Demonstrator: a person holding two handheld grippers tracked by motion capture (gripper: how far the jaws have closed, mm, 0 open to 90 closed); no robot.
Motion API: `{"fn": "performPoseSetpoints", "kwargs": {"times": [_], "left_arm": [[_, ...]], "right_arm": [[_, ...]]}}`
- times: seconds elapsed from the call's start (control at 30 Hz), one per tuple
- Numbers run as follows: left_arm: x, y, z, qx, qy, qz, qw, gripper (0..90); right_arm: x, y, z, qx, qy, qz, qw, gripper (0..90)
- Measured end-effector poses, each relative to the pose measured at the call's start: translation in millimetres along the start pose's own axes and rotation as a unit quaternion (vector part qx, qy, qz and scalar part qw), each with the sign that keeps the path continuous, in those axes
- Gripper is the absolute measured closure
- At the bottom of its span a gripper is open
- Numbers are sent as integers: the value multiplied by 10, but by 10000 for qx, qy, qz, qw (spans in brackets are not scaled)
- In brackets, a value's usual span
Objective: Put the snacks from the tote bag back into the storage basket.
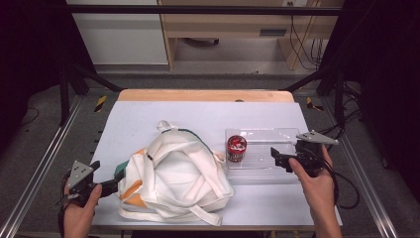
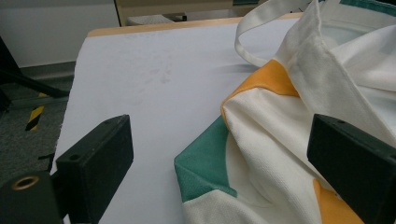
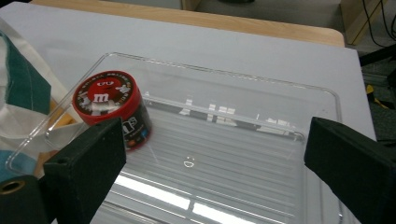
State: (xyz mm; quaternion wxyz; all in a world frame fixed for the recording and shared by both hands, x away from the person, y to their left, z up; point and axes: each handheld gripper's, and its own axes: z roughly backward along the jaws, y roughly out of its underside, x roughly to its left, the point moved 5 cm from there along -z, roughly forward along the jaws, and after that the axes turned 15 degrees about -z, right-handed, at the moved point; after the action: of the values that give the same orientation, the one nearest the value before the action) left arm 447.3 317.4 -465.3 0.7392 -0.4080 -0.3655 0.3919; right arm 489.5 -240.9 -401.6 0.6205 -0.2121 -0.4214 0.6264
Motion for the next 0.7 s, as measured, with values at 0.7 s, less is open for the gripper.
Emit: {"fn": "performPoseSetpoints", "kwargs": {"times": [0.7], "left_arm": [[-4,-3,-2,-10,-20,-17,10000,74]], "right_arm": [[-491,259,213,-161,14,-230,9996,61]]}}
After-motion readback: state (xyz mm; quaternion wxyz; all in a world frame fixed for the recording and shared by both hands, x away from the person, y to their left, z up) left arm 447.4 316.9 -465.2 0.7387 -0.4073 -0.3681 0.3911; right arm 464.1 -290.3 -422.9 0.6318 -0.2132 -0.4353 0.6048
